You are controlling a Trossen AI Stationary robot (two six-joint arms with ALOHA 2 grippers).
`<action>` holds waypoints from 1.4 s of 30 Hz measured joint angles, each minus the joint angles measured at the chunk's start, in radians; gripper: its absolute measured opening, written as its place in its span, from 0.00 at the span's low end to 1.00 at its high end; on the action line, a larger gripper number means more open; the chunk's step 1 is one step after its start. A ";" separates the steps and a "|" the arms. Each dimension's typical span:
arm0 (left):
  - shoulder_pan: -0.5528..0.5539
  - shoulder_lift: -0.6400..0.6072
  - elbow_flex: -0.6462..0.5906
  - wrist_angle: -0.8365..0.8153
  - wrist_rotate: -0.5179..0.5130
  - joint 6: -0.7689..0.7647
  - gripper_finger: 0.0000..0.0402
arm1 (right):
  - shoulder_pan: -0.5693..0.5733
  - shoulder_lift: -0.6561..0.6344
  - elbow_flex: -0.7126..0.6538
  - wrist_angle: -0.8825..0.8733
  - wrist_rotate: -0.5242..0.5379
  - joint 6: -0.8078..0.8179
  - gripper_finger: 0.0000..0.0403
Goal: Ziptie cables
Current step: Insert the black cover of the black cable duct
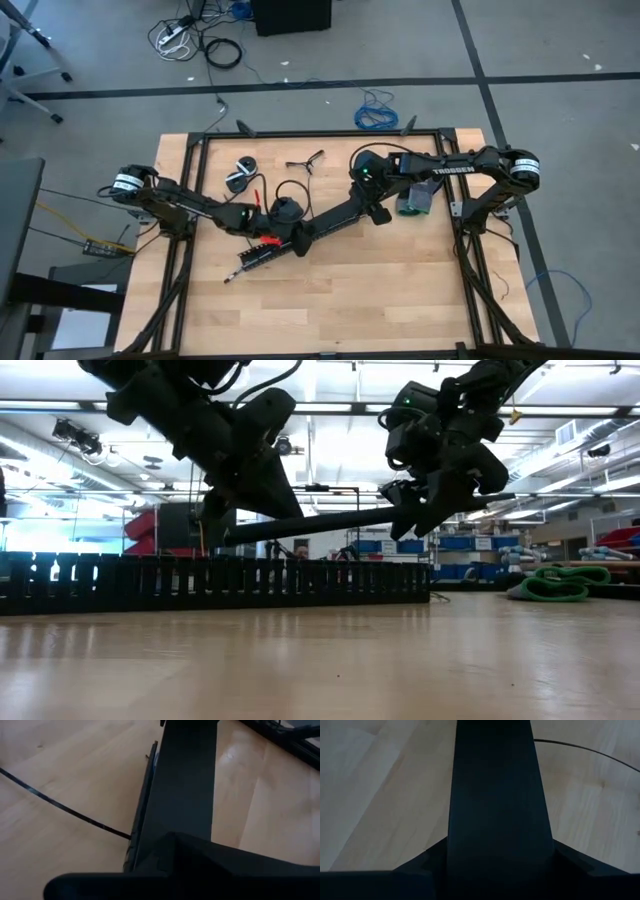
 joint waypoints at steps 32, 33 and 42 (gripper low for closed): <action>0.001 0.000 0.000 0.017 0.003 0.000 0.00 | 0.016 0.000 0.000 0.014 0.036 0.001 0.63; 0.001 0.000 0.000 0.018 0.003 -0.001 0.00 | 0.019 0.000 0.000 0.015 0.036 0.001 0.64; 0.002 0.000 0.000 0.033 0.003 -0.002 0.00 | 0.019 0.000 0.000 0.015 0.049 0.001 0.69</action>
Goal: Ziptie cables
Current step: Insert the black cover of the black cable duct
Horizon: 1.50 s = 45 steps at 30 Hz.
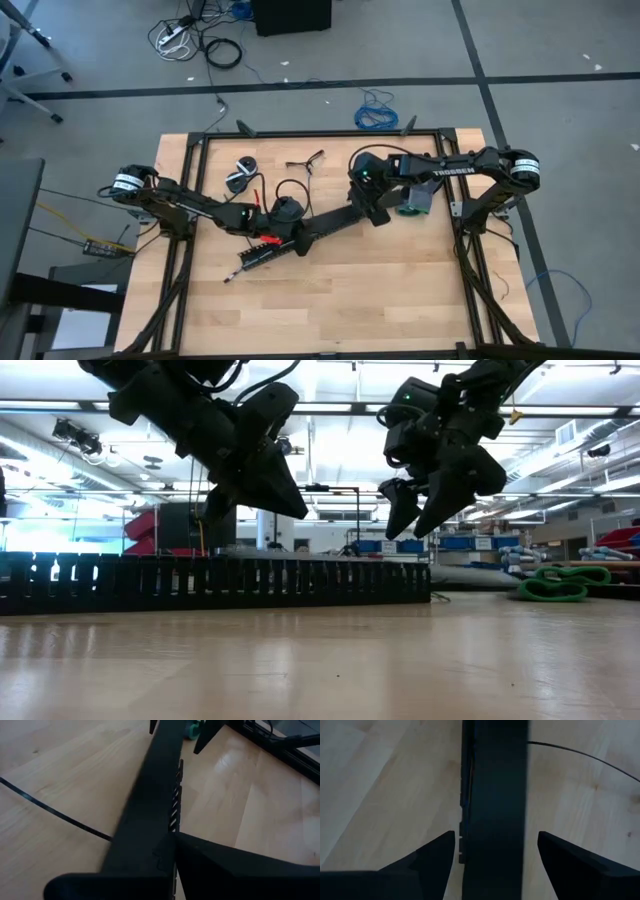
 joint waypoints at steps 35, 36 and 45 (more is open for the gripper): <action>0.046 -0.217 0.000 -0.135 -0.252 0.053 0.00 | -0.062 -0.096 0.000 -0.280 0.113 0.167 0.58; 0.046 -0.213 0.000 -0.137 -0.253 0.053 0.00 | -0.042 -0.099 0.000 -0.284 0.163 0.163 0.58; 0.047 -0.210 0.000 -0.171 -0.253 0.089 0.00 | 0.146 -0.129 0.017 -0.282 0.368 0.140 0.55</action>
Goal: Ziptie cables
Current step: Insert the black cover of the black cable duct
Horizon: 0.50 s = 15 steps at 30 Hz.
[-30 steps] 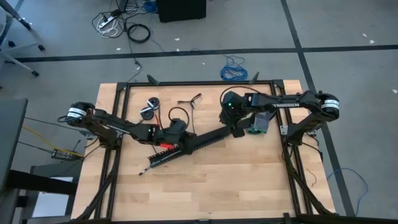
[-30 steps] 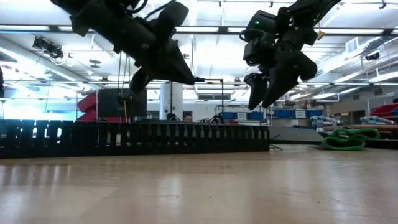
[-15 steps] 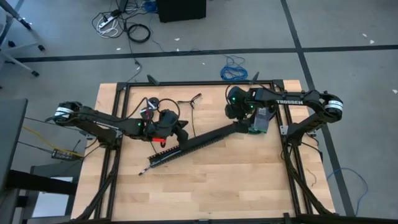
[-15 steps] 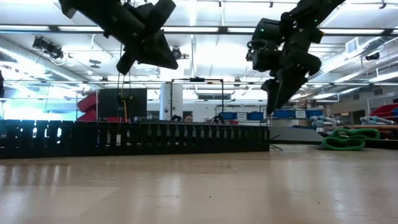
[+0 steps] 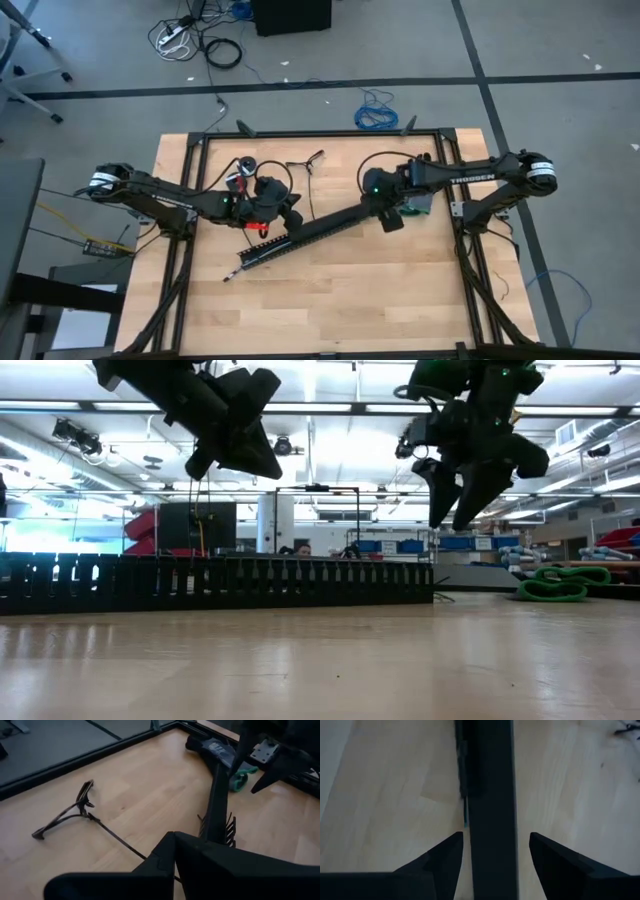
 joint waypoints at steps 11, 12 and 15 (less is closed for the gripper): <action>0.012 0.000 0.000 0.003 0.000 0.091 0.00 | 0.018 0.014 -0.002 0.046 -0.002 0.075 0.55; 0.012 0.000 0.000 0.003 0.000 0.092 0.00 | 0.020 0.014 -0.002 0.048 -0.003 0.072 0.55; 0.012 0.000 0.000 0.003 0.000 0.093 0.00 | 0.020 0.014 -0.002 0.049 -0.004 0.096 0.55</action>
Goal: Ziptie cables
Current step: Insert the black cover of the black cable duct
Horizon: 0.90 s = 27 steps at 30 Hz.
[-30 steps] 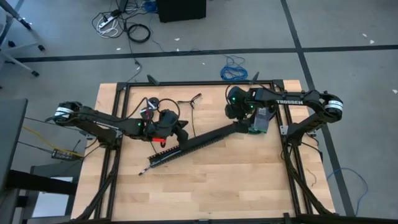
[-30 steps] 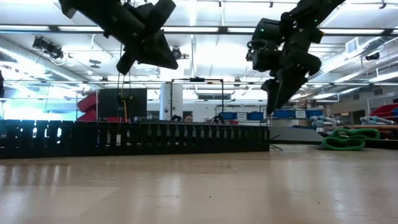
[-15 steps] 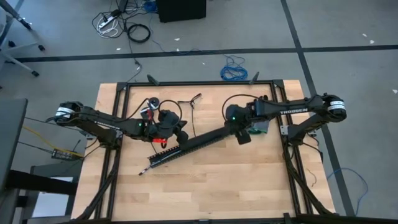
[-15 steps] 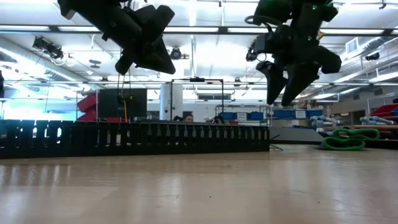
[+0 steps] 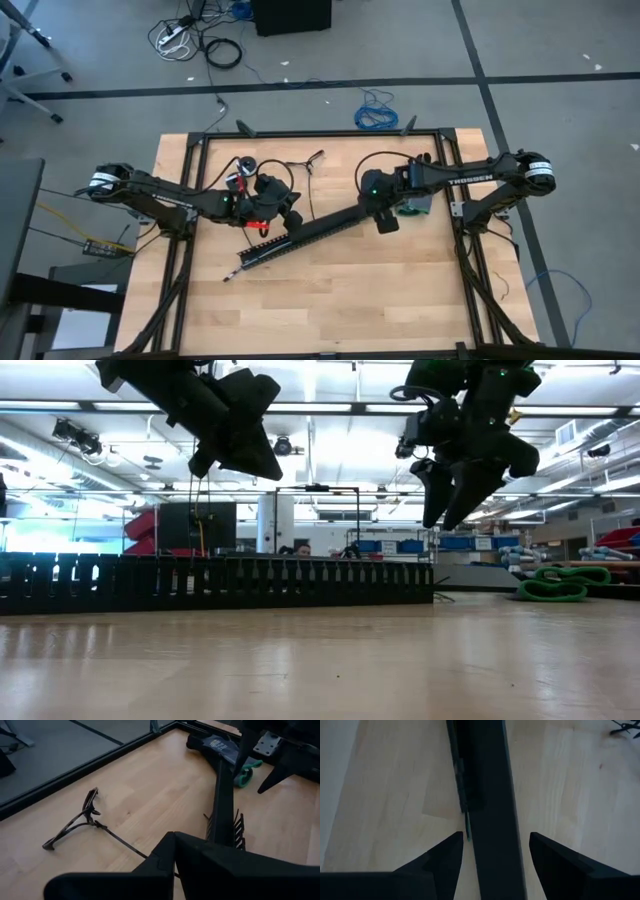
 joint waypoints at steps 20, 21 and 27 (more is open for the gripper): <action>0.000 0.000 0.000 0.020 0.000 0.002 0.00 | -0.003 0.000 0.000 0.061 0.006 -0.010 0.56; 0.000 0.000 0.000 0.025 0.000 0.002 0.00 | -0.003 0.000 0.000 0.063 0.006 -0.014 0.56; 0.000 0.000 0.000 0.048 0.000 0.001 0.00 | -0.003 0.000 0.000 0.078 0.006 -0.064 0.55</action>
